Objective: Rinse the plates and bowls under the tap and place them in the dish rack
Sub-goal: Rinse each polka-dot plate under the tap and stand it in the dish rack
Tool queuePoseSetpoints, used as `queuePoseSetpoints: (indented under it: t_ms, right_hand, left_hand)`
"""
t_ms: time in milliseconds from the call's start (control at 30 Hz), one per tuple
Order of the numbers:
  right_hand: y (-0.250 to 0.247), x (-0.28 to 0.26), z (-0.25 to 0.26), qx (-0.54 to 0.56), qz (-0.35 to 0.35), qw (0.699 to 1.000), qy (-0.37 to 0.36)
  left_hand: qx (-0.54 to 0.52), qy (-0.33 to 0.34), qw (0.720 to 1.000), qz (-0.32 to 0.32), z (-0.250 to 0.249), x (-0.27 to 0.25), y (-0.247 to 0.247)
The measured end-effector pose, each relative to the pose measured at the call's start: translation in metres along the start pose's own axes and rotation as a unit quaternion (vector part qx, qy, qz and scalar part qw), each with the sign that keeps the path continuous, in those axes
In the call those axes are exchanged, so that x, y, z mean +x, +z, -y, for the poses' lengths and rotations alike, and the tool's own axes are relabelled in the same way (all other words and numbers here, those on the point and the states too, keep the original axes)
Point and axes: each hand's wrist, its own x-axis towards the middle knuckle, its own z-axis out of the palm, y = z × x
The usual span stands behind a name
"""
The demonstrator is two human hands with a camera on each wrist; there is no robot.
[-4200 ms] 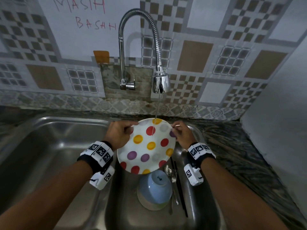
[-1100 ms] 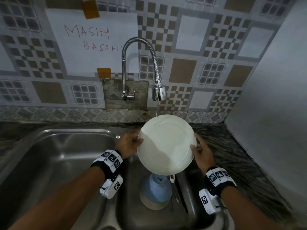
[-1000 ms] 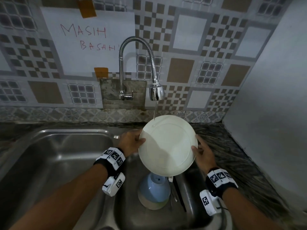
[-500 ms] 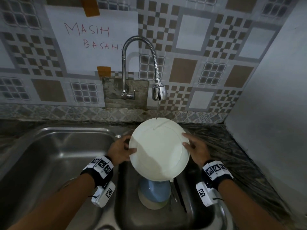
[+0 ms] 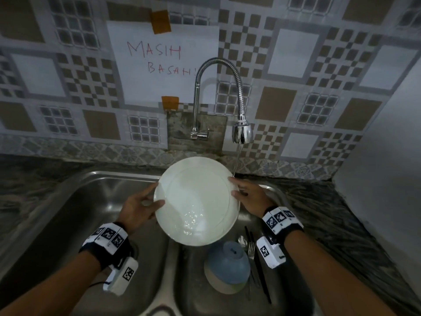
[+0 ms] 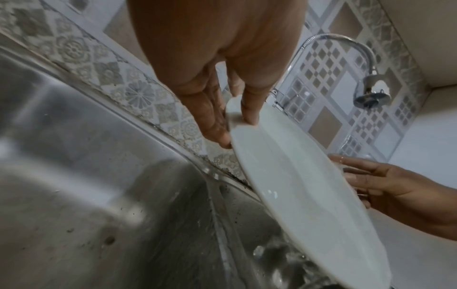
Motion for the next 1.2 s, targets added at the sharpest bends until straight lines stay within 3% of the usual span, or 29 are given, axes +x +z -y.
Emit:
queuePoseSetpoints:
  t_ms: [167,367,467,600,700,767,833,900,1000,1067,1200]
  right_hand:
    - [0.006,0.008,0.002,0.023,0.03,0.998,0.044]
    - [-0.003,-0.008,-0.021,0.013,0.036,0.999,0.03]
    - [-0.008,-0.022,-0.03,0.053,-0.006,0.999,0.004]
    - [-0.02,-0.037,-0.038,0.142,-0.035,0.989,0.031]
    - [-0.025,-0.044,-0.047,0.088,-0.078,0.993,0.016]
    - [-0.029,-0.047,-0.051,0.047,-0.107,0.993,0.03]
    - [-0.033,-0.049,-0.049,0.027,-0.133,0.989,0.053]
    - [-0.036,-0.051,-0.044,0.036,-0.159,0.986,0.042]
    - [-0.034,-0.055,-0.036,-0.022,-0.17,0.984,0.037]
    - [-0.032,-0.057,-0.034,0.0,-0.178,0.983,0.036]
    - [-0.034,-0.063,-0.038,0.019,-0.163,0.986,0.039]
  left_hand:
    - [-0.002,0.007,0.999,-0.036,-0.009,0.004,-0.007]
    - [-0.013,-0.024,1.0,-0.005,-0.011,0.008,-0.004]
    - [-0.002,-0.04,0.999,0.035,-0.007,0.007,0.005]
    - [0.009,-0.06,0.994,0.094,-0.005,0.002,0.019]
    - [-0.059,-0.077,0.979,0.178,0.0,-0.005,0.024]
    - [-0.059,-0.049,0.965,0.252,0.007,-0.004,0.021]
    - [0.015,0.013,0.955,0.296,0.007,-0.007,0.027]
    - [0.06,0.053,0.966,0.245,0.003,-0.008,0.042]
    - [0.042,0.036,0.987,0.15,-0.002,-0.001,0.057]
    - [0.034,0.032,0.99,0.132,-0.007,0.002,0.059]
    - [0.164,0.107,0.97,0.147,-0.009,0.007,0.054]
